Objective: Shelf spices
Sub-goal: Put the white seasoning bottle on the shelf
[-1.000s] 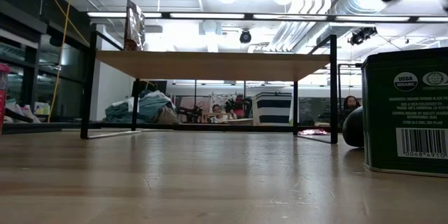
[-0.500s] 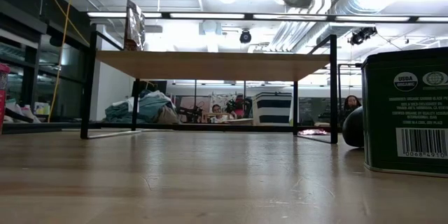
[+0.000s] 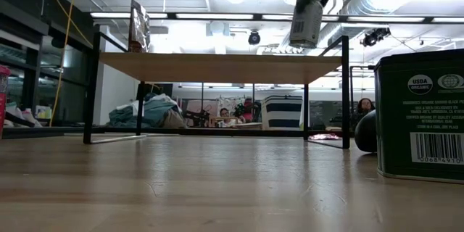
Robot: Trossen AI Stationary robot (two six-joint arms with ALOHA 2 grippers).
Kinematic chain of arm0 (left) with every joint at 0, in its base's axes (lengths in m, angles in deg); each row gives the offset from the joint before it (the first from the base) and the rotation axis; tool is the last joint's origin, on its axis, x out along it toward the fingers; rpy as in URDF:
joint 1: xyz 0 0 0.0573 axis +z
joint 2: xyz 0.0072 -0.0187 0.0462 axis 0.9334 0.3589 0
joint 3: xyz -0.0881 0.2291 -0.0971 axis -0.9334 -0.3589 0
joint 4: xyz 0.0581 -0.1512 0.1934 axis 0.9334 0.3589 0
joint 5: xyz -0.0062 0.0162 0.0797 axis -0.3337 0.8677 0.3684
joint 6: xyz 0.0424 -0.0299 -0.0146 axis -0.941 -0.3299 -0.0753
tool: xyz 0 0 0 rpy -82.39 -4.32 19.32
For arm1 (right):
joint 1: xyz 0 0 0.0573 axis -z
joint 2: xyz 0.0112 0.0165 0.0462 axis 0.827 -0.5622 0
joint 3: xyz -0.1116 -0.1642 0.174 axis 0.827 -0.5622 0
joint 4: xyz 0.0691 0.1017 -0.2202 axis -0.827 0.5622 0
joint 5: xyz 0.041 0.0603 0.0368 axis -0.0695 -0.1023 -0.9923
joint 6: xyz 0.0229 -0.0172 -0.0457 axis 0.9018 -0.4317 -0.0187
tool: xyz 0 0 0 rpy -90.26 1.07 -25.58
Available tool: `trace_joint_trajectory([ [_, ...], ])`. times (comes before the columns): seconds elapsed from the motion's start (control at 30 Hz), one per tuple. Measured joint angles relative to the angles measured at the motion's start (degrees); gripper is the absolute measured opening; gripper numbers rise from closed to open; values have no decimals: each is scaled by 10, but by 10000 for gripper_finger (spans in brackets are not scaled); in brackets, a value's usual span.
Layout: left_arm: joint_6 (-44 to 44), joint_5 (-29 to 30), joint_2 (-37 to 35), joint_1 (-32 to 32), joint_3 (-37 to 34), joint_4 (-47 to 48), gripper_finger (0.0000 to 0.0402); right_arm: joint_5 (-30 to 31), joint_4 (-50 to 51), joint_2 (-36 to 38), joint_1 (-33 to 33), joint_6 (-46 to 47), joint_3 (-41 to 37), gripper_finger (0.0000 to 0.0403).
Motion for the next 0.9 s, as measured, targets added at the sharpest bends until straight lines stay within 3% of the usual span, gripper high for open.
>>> trace_joint_trajectory([
  [0.2, 1, -16, 5, 0, 0, 0, 246, -16, -1, -25, 6, -14, -1, 182],
  [0.47, 3, -25, 6, 0, 0, 0, 246, -19, -6, -55, 6, -32, -1, 280],
  [0.67, 2, -24, 6, 0, 0, 1, 246, 34, -25, -54, 8, -67, 12, 288],
  [0.9, -4, -21, 6, 0, 0, 2, 246, 66, 0, -50, 9, -125, 106, 287],
])
